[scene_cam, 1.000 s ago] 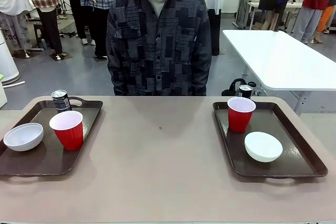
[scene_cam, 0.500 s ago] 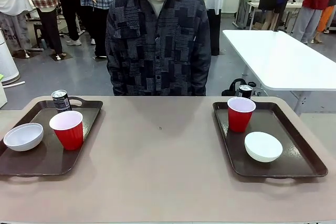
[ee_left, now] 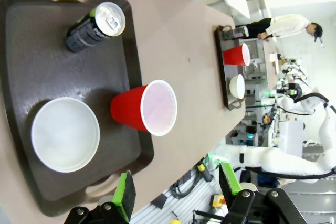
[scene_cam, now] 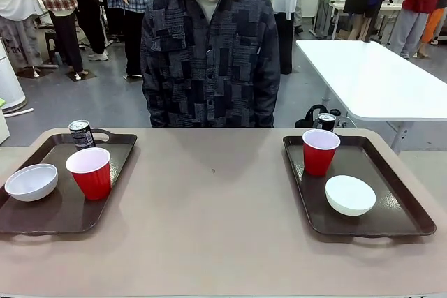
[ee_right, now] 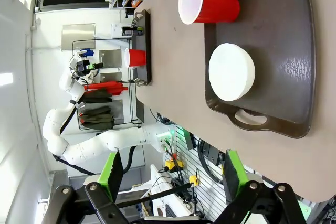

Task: Prepare tableware on both trays.
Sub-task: Pick up a Picnic Bowl from the table and place it on a Handle tray.

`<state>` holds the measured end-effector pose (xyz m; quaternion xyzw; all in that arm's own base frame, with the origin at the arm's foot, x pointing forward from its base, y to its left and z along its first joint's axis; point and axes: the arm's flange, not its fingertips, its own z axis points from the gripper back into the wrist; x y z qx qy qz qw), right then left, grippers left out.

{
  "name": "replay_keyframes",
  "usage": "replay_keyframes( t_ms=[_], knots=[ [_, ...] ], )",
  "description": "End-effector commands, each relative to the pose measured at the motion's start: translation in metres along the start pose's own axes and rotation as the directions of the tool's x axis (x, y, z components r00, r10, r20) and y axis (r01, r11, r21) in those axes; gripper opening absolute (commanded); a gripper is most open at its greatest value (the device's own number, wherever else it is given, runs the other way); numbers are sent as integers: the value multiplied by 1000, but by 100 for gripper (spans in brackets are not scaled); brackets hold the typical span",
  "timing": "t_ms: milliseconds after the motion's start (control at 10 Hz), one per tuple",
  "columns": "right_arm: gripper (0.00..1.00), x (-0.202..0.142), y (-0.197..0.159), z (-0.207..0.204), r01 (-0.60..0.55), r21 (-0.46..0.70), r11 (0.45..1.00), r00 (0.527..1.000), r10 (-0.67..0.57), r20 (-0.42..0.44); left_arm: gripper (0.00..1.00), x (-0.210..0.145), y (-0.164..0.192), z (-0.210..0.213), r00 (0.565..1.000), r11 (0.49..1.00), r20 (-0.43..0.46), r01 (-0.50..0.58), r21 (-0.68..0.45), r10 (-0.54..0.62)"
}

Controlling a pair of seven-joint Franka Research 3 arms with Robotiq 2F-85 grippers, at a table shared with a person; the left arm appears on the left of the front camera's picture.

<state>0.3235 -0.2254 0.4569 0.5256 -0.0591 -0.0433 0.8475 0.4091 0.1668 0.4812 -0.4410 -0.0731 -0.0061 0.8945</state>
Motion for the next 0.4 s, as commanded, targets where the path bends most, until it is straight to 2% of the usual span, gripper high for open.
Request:
replay_keyframes(
  t_ms=[0,300],
  knots=[
    [100,-2,2,1,-9,-5,1000,1000,9,-3,85,0,-1,1,1000,1000,-4,4,-2,-4],
    [100,-2,2,1,-9,-5,1000,1000,9,-3,85,0,-1,1,1000,1000,-4,4,-2,-4]
  ],
)
